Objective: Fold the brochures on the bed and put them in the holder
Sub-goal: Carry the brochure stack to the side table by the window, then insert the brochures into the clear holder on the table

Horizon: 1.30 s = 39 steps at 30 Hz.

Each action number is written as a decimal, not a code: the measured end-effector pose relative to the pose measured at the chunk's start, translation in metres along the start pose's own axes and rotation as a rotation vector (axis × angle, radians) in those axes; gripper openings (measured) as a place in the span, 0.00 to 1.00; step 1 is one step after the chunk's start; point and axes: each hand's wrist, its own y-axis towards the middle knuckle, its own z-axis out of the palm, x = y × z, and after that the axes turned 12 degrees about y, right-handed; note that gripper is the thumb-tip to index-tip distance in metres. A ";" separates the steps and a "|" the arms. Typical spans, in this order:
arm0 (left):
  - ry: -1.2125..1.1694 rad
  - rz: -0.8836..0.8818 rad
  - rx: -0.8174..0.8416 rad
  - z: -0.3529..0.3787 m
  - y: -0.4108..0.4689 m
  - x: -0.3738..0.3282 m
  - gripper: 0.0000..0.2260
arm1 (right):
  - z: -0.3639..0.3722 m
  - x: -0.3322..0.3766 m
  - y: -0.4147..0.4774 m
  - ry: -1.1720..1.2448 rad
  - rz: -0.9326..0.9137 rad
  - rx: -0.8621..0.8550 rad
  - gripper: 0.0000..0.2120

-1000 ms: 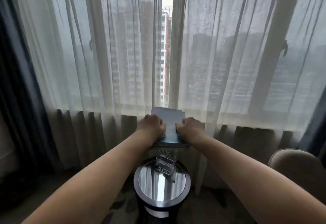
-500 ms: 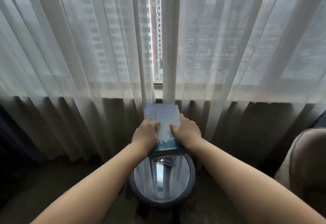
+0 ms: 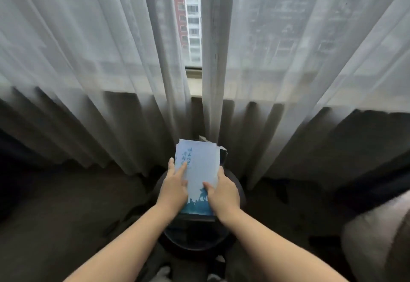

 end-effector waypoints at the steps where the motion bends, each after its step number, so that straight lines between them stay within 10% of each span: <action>1: -0.012 0.008 0.010 0.006 0.007 0.002 0.26 | 0.003 -0.005 0.007 0.008 0.014 0.003 0.23; 23: 0.102 -0.018 0.581 0.266 0.063 0.169 0.37 | 0.192 -0.228 0.062 0.028 0.516 0.156 0.24; 39: 0.417 -0.102 0.356 0.334 0.046 0.189 0.37 | 0.249 -0.283 0.072 -0.138 0.422 -0.012 0.24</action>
